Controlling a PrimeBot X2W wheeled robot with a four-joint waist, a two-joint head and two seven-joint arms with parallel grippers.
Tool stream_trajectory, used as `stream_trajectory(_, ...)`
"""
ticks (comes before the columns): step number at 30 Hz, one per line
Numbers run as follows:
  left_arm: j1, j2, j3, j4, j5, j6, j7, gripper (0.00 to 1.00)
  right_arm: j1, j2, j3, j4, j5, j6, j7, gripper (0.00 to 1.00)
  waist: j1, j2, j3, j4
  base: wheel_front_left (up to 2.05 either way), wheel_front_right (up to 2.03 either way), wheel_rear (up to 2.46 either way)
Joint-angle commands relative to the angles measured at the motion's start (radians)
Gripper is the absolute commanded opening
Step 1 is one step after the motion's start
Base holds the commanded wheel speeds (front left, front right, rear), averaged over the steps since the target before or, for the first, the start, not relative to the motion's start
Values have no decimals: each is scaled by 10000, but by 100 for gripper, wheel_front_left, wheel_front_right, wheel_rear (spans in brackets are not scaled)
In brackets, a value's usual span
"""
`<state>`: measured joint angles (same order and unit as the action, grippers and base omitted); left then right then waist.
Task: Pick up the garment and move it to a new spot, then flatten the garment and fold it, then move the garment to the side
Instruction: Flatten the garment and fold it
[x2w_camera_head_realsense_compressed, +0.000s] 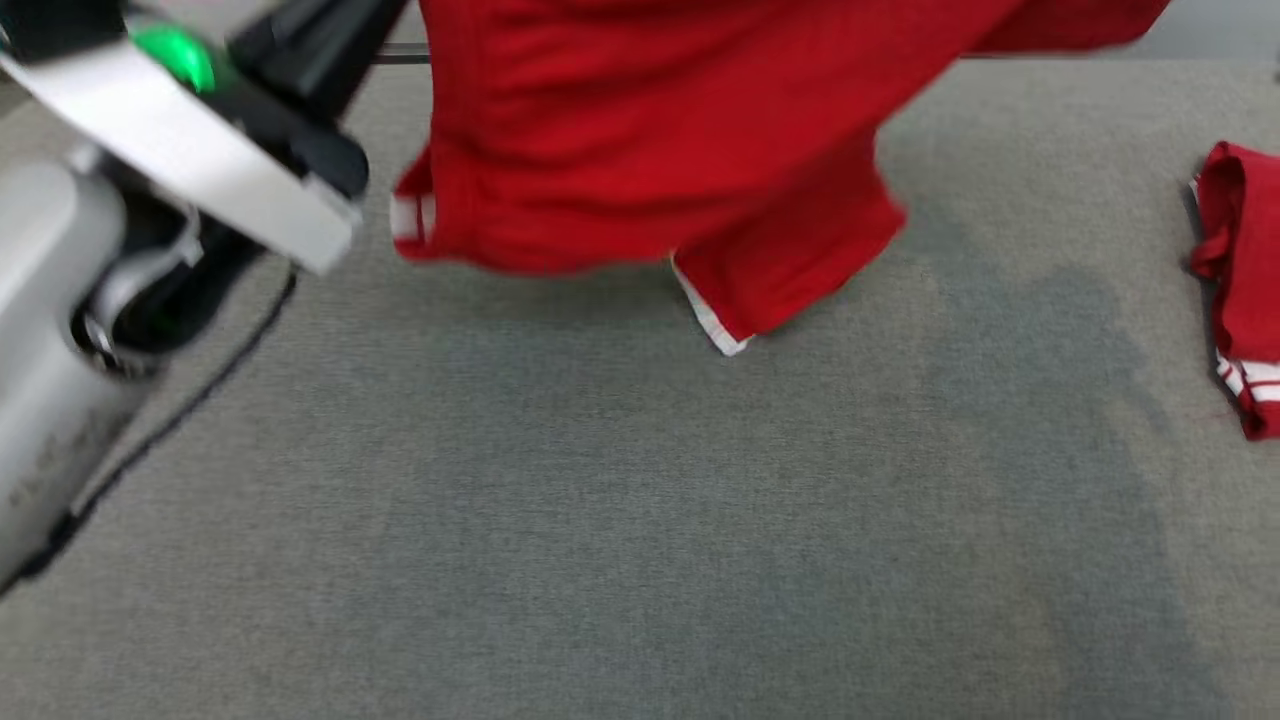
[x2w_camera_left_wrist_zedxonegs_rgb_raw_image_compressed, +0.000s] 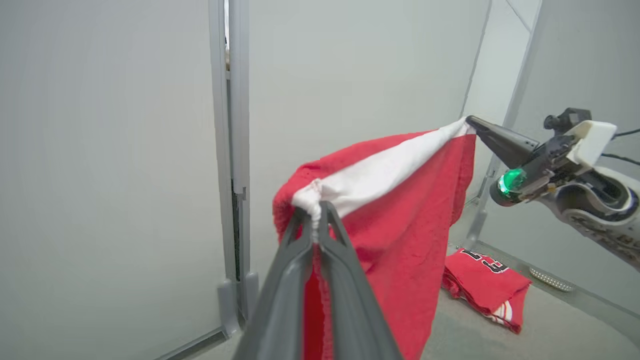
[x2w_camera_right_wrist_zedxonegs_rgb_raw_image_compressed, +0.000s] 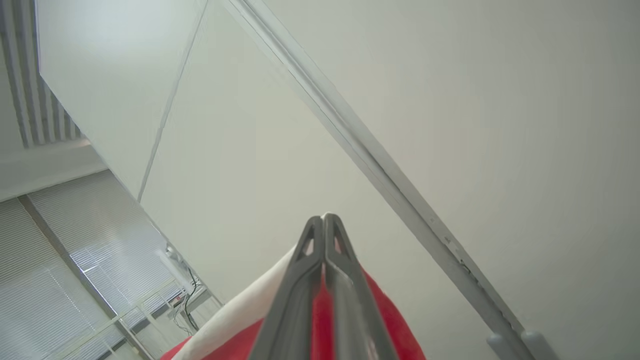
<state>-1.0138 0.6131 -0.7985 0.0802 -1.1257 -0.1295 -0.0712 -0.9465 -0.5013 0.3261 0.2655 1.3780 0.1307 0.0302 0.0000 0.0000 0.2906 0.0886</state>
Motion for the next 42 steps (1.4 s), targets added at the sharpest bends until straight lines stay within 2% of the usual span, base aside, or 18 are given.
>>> stream_trajectory(1,-594,-101,22,256,85,-1,-34,0,-327,90,-7,21,-227,-2,-404,0,0,0,694,-697,0,0,0)
stream_trajectory(5,-3026,-608,-190,1369,786,-3,-792,0,-1695,456,273,-109,-743,-2,-2116,0,0,0,1421,-1348,0,0,0)
stream_trajectory(7,-3860,-665,-458,1723,1287,0,-1384,0,-2067,347,408,-261,-885,-2,-2573,0,0,0,1679,-1540,0,0,0)
stream_trajectory(11,-3939,-618,-964,1816,1790,-2,-1893,0,-1717,-48,605,-901,-612,-2,-2886,0,0,0,1820,-1632,0,0,0)
stream_trajectory(16,-1890,-150,-1374,904,2274,0,-1939,0,261,-1154,967,-2152,-198,0,-2948,0,0,0,1592,-1385,0,0,0)
stream_trajectory(21,1345,-3,-1624,-175,2624,0,-1942,0,4022,-2454,863,-3066,211,-2,-2960,0,0,0,1046,-991,0,0,0)
stream_trajectory(24,3151,109,-1841,-789,2931,0,-1944,0,6613,-2696,379,-3500,408,0,-2962,0,0,0,673,-838,0,0,0)
stream_trajectory(30,5970,401,-2136,-1355,3518,-1,-1943,0,10823,-2565,-206,-4333,498,-2,-2965,0,0,0,150,-720,0,0,0)
stream_trajectory(33,6893,645,-2114,-1509,3785,-1,-1944,0,12069,-2934,-209,-4816,605,-2,-2965,0,0,0,-87,-655,0,0,0)
stream_trajectory(37,7517,798,-2116,-1684,3968,43,-1944,0,13013,-3348,-976,-5379,666,-2,-2966,0,0,0,-307,-452,0,0,0)
stream_trajectory(39,7535,723,-2056,-1777,3943,39,-1946,0,13098,-3382,-1173,-5508,676,-2,-2966,0,0,0,-352,-413,0,0,0)
stream_trajectory(42,7435,160,-1849,-2095,3383,10,-1932,0,12917,-3510,-1555,-5596,549,-2,-2959,0,0,0,-468,-241,0,0,0)
